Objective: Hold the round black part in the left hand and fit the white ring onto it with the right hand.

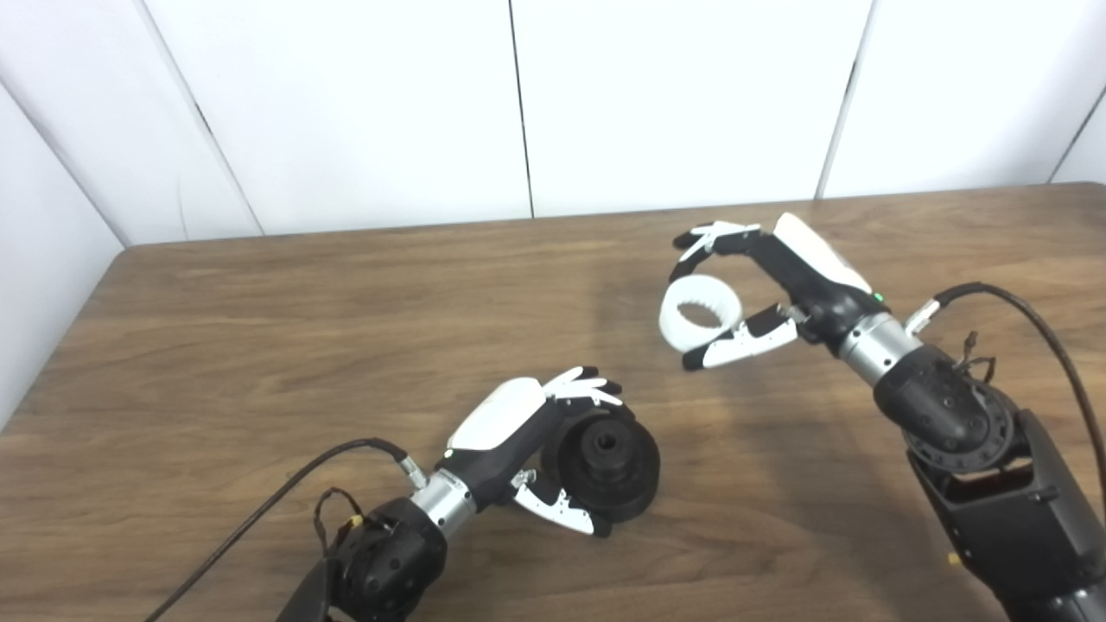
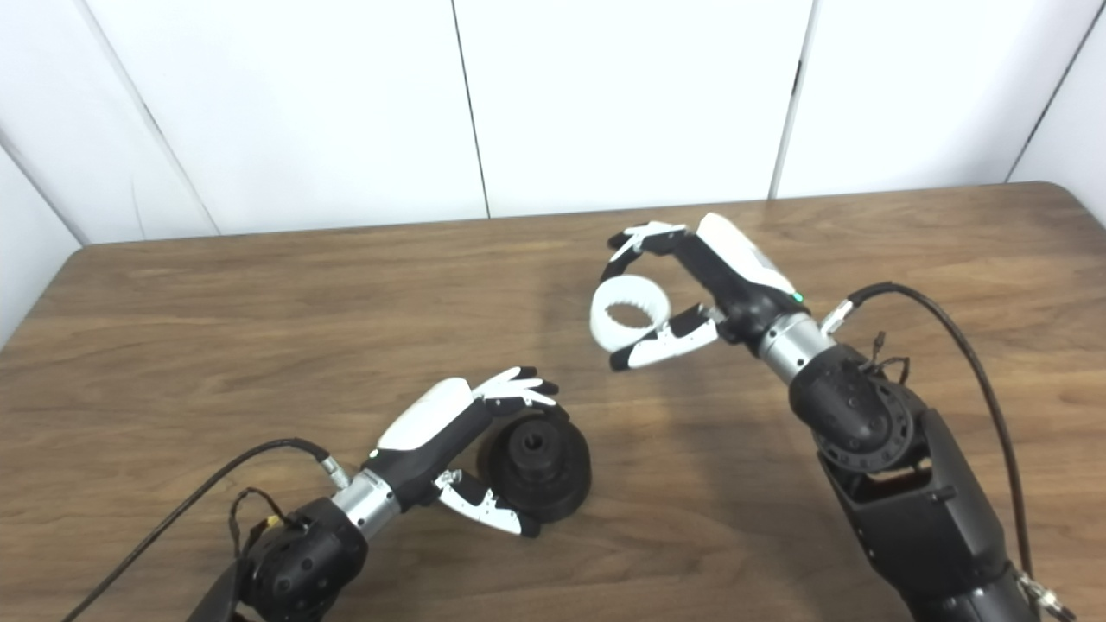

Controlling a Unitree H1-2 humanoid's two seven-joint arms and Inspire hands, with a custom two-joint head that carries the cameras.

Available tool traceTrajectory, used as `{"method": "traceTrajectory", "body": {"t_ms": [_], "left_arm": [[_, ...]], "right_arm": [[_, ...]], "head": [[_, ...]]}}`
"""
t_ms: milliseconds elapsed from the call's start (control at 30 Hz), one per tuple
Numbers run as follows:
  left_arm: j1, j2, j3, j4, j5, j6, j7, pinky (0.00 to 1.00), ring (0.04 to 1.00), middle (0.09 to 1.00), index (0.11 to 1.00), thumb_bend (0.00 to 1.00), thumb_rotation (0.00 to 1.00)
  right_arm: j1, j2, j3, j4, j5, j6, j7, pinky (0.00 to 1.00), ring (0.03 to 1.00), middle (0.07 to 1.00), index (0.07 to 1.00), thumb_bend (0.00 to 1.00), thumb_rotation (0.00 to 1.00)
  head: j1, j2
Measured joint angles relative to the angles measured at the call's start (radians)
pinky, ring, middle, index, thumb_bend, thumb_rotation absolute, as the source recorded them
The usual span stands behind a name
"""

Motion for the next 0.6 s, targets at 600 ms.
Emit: {"method": "traceTrajectory", "body": {"t_ms": [600], "left_arm": [[-0.01,-0.006,-0.009,-0.001,0.0,0.029,-0.008,0.89,0.984,0.898,0.494,0.52,0.08]], "right_arm": [[0.062,0.048,0.105,-0.144,-0.02,0.077,0.133,0.84,0.941,0.833,0.488,0.53,0.14]], "head": [[0.009,0.025]]}}
